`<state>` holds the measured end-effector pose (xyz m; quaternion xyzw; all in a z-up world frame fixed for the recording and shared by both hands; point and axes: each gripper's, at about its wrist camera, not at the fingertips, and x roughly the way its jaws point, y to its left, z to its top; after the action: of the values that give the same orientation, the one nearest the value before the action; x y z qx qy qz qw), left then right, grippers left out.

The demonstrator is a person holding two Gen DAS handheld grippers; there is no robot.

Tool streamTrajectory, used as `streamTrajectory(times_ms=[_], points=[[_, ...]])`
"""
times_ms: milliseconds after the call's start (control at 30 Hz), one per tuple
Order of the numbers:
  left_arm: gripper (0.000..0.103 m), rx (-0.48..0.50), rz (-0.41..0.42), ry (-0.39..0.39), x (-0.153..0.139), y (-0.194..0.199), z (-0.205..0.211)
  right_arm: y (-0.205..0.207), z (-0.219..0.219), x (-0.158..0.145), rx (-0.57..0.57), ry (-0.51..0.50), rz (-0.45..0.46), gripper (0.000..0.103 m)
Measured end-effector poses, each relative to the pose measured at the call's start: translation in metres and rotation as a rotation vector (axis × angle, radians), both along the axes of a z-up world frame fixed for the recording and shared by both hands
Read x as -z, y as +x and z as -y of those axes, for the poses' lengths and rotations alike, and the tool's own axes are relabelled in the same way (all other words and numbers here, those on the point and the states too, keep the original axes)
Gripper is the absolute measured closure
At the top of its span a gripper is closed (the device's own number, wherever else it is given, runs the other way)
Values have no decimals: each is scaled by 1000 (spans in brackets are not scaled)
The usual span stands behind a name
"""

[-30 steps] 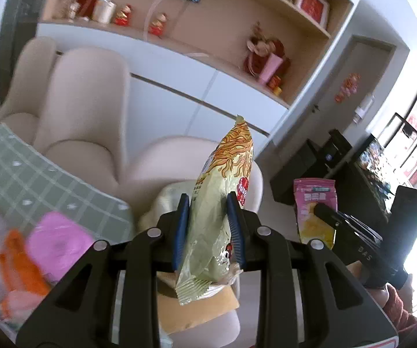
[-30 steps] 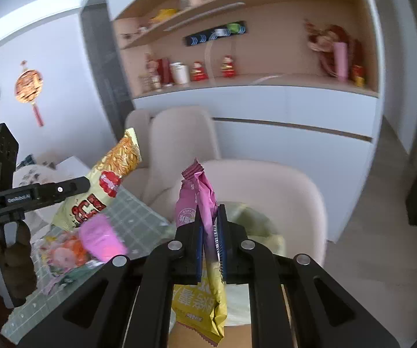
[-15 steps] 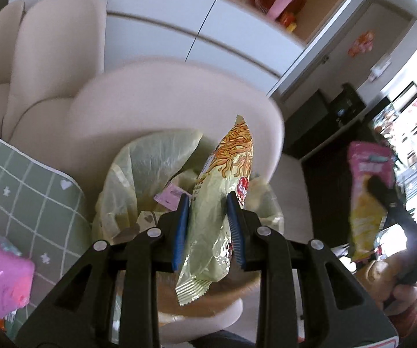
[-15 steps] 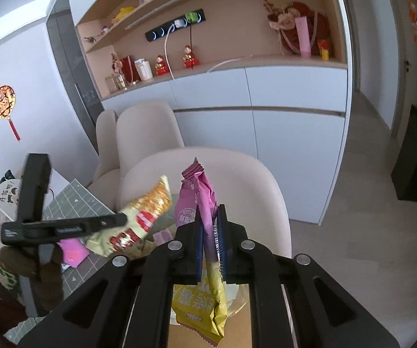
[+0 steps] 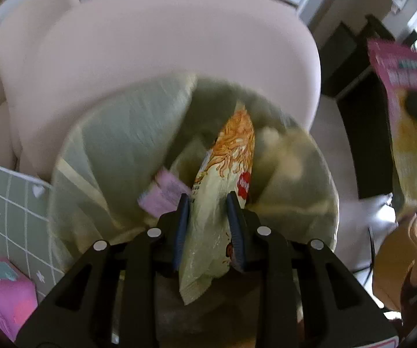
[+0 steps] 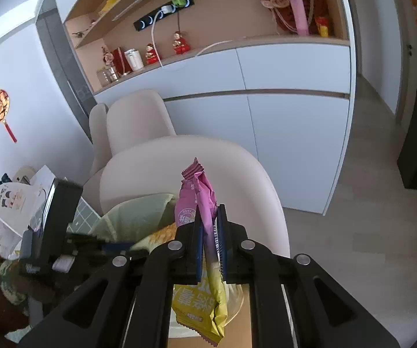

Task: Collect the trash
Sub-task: 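Carry the chip bag into the bin and open the left gripper while the right carries the packet, then lower the yellow packet into the bin and open the right gripper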

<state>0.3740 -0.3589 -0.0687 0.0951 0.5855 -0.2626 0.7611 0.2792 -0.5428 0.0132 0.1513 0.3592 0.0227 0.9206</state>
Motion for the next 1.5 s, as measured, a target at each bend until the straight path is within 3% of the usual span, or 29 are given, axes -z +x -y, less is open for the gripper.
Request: streamTrajectory(times_ms=[67,133,200,300,400,467,600,800,933,1167,1333,1500], points=[[77,1,-5,-17,-3,-2,-1,5,0,3,-3,13,-8,93],[68,1,2,-82,-12,-3,-8,10,-3,5,-15,16,-12,93],[49,-15,21,-136,-22,-4,-18,17,-10,6,-39,20,-16,92],[40,-47,56,-198,-40,-7,-36,28,-24,8,-81,23,-18,92],[38,-127,85,-269,-61,-16,-64,40,-40,11,-123,43,-29,92],[38,-193,150,-310,-77,-26,-90,51,-57,17,-158,57,-45,92],[38,-303,251,-325,-100,-44,-128,76,-84,36,-201,65,-101,92],[38,-454,272,-307,-106,-76,-182,107,-130,73,-267,72,-276,93],[38,-550,247,-309,-97,-94,-212,102,-153,88,-300,24,-331,92],[38,-656,238,-332,-89,-129,-259,79,-148,72,-274,10,-265,90],[38,-670,234,-344,-88,-151,-282,55,-146,50,-250,-47,-167,73],[38,-690,243,-346,-87,-167,-303,29,-148,37,-220,-36,-143,73]])
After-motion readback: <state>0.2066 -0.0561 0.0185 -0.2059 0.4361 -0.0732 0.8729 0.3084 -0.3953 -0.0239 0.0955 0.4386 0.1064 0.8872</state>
